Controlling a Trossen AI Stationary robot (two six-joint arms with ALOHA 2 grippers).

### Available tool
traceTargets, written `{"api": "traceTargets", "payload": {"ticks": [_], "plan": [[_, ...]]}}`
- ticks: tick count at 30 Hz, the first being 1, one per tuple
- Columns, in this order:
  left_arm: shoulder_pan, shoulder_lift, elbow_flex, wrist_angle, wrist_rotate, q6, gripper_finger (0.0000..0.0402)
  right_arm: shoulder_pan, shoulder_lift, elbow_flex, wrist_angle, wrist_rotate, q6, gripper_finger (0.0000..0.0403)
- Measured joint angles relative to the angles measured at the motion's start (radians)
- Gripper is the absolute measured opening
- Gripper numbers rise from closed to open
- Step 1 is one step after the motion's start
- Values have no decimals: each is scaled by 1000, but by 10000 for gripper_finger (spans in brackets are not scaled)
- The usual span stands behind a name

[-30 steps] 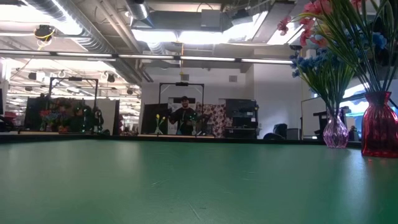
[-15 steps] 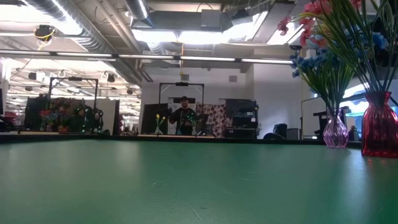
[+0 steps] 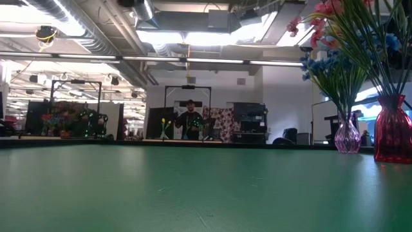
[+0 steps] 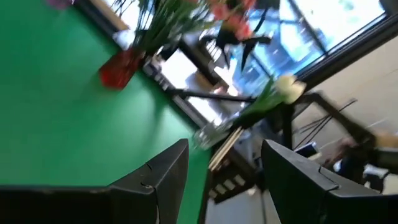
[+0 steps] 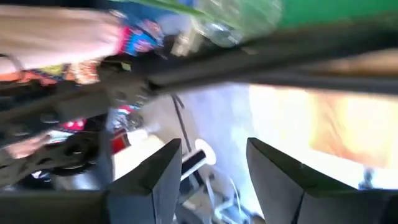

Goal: Sort flowers into vase by color
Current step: Put the white flower into the transparent vase

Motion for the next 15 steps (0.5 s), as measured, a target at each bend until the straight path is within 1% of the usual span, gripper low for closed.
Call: {"api": "traceTargets", "payload": {"ticks": [5, 7, 10, 13, 15], "plan": [[-53, 78, -1, -67, 1, -88, 197, 0, 1, 0, -123, -115, 40, 182], [-76, 93, -1, -103, 1, -140, 197, 0, 0, 0, -163, -139, 44, 182], [-109, 98, -1, -218, 3, -269, 193, 0, -1, 0, -199, -109, 15, 182], [-141, 99, 0, -362, 32, -439, 185, 0, 0, 0, -215, -27, -21, 182], [-165, 99, 21, -477, 61, -563, 179, 0, 0, 0, -233, 21, -32, 182]]}}
